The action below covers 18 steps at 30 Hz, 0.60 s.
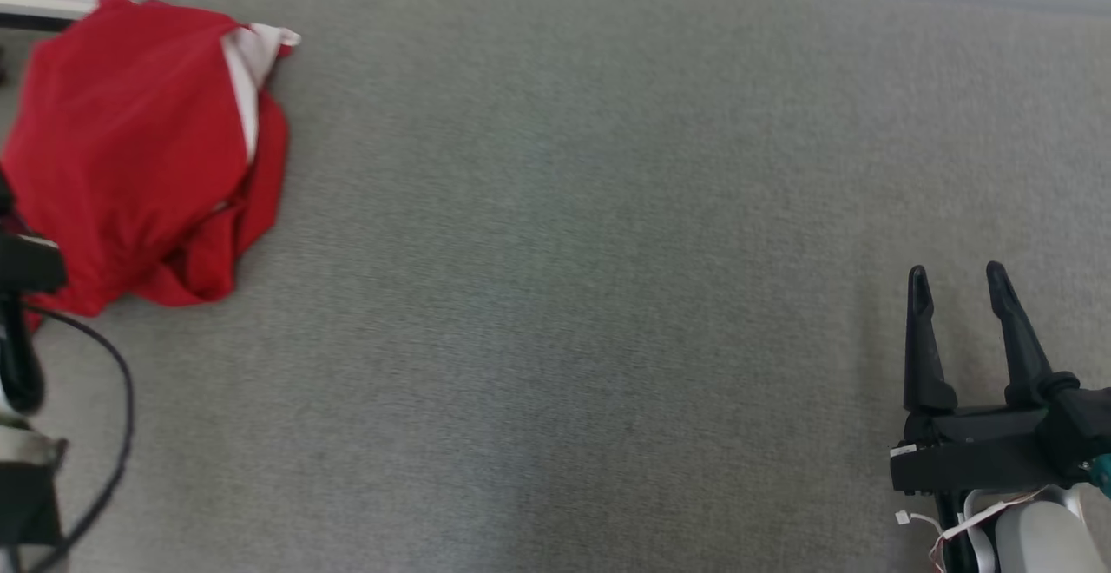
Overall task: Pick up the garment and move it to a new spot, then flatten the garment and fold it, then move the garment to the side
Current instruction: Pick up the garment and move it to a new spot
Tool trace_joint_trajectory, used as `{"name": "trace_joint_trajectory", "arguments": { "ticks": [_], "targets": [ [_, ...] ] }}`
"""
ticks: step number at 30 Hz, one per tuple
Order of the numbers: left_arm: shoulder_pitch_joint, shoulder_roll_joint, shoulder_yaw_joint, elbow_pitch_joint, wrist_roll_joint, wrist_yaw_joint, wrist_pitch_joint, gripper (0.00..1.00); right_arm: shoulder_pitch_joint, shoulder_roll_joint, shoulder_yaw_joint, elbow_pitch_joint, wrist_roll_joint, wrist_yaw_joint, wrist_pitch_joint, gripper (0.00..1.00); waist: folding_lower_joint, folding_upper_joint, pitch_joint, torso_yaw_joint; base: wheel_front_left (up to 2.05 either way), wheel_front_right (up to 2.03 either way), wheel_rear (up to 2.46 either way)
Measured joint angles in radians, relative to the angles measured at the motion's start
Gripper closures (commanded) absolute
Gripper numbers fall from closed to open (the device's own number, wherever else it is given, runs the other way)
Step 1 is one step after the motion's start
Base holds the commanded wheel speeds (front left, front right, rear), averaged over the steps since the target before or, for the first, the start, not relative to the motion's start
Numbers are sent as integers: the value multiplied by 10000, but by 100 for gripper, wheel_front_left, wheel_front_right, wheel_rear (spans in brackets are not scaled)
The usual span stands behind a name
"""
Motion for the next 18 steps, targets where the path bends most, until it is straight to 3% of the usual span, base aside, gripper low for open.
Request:
{"name": "trace_joint_trajectory", "arguments": {
  "ticks": [8, 18],
  "targets": [
    [-1196, 943, -15, 1829, -301, -100, 500, 0, -247, -90, -75, -522, 35, 0, 0, 0, 1, 0, 878, -765, 0, 0, 0],
    [-1644, 1486, -464, 3879, -307, -182, 1271, 0, -304, -125, -123, -729, 92, 0, 0, 0, -1, 0, 1389, -1410, 0, 0, 0]
  ]
}}
